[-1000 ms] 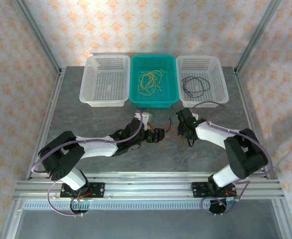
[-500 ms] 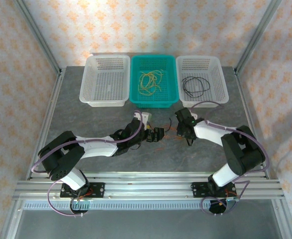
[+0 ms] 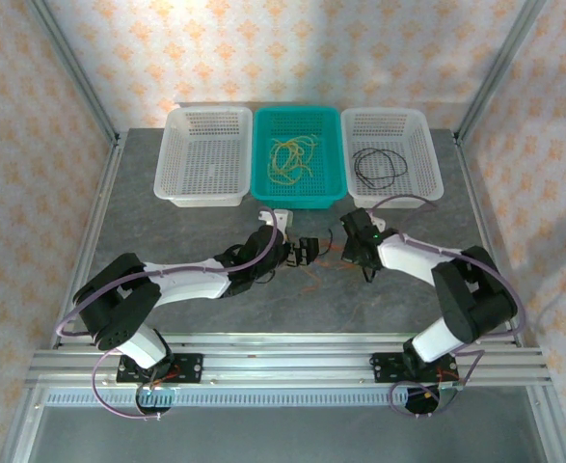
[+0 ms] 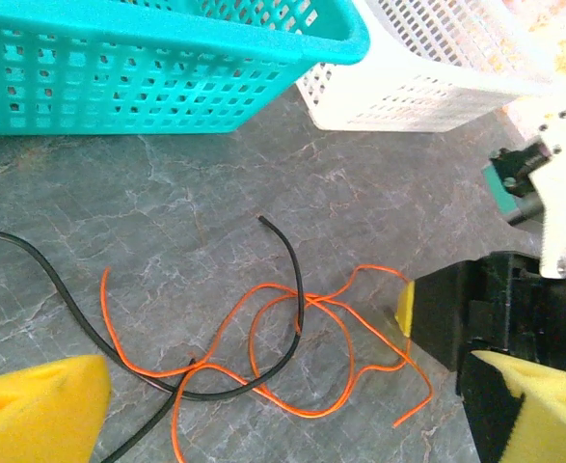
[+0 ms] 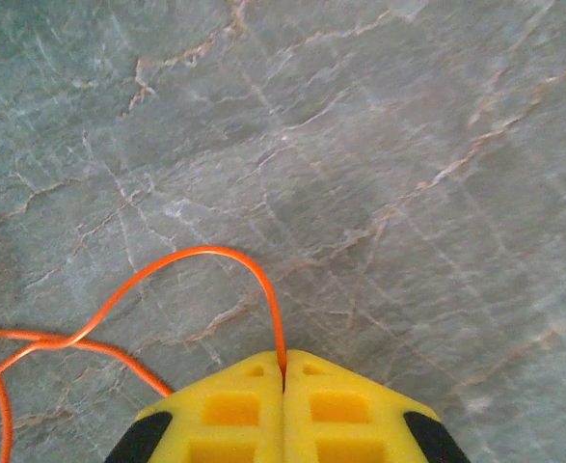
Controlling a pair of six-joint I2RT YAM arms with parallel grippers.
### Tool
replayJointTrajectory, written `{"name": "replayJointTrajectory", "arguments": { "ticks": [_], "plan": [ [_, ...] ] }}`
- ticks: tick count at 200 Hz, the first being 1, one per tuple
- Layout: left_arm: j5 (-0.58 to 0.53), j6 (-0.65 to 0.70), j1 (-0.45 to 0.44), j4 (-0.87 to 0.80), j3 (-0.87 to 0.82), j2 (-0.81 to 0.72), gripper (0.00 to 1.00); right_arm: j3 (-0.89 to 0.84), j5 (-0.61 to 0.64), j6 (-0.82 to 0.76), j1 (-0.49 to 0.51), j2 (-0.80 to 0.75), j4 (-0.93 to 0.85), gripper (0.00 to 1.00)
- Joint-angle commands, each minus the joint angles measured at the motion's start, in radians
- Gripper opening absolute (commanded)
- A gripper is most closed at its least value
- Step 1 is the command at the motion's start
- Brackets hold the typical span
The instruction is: Untangle the cables
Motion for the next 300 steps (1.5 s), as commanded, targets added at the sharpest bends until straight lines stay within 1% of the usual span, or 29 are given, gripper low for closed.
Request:
{"name": "replayJointTrajectory", "arguments": {
  "ticks": [1,28,51,85,118,141,167,189,207,221,245,261,279,300],
  "plan": [
    [-0.049,0.015,-0.002,-0.029,0.026,-0.038,0.95,-0.012,0.113,0.006,-0.006,-0.09,-0.055,0.0],
    [-0.059,0.031,0.005,-0.04,0.035,-0.056,0.95,-0.012,0.159,-0.005,-0.007,-0.204,-0.082,0.0],
    [-0.04,0.048,0.026,-0.046,0.043,-0.072,0.96,-0.015,0.157,-0.05,-0.007,-0.311,-0.059,0.0],
    [0.085,0.102,0.112,-0.056,0.08,-0.106,0.95,0.015,0.133,-0.135,-0.007,-0.441,-0.047,0.0],
    [0.173,0.183,0.185,-0.124,0.155,-0.134,0.95,0.062,0.091,-0.217,-0.007,-0.527,-0.032,0.0],
    [0.223,0.22,0.218,-0.168,0.208,-0.142,0.95,0.097,0.067,-0.261,-0.007,-0.572,-0.01,0.0],
    [0.263,0.241,0.241,-0.207,0.255,-0.153,0.95,0.142,0.034,-0.306,-0.007,-0.586,0.005,0.0],
    [0.275,0.252,0.252,-0.224,0.275,-0.172,0.98,0.17,-0.007,-0.354,-0.006,-0.582,0.014,0.0],
    [0.294,0.258,0.267,-0.236,0.285,-0.185,0.99,0.209,-0.009,-0.362,-0.006,-0.576,0.003,0.0],
    [0.309,0.27,0.276,-0.253,0.296,-0.191,0.99,0.236,-0.065,-0.414,-0.007,-0.574,-0.004,0.0],
    [0.332,0.288,0.288,-0.277,0.312,-0.2,0.99,0.226,-0.129,-0.493,-0.006,-0.595,0.051,0.0],
    [0.381,0.289,0.303,-0.272,0.313,-0.207,0.99,0.235,-0.165,-0.529,-0.006,-0.59,0.063,0.0],
    [0.46,0.299,0.32,-0.263,0.315,-0.218,0.99,0.263,-0.195,-0.551,-0.006,-0.569,0.053,0.0],
    [0.53,0.345,0.325,-0.277,0.322,-0.226,0.99,0.287,-0.289,-0.594,-0.007,-0.545,0.046,0.0]
  ]
}}
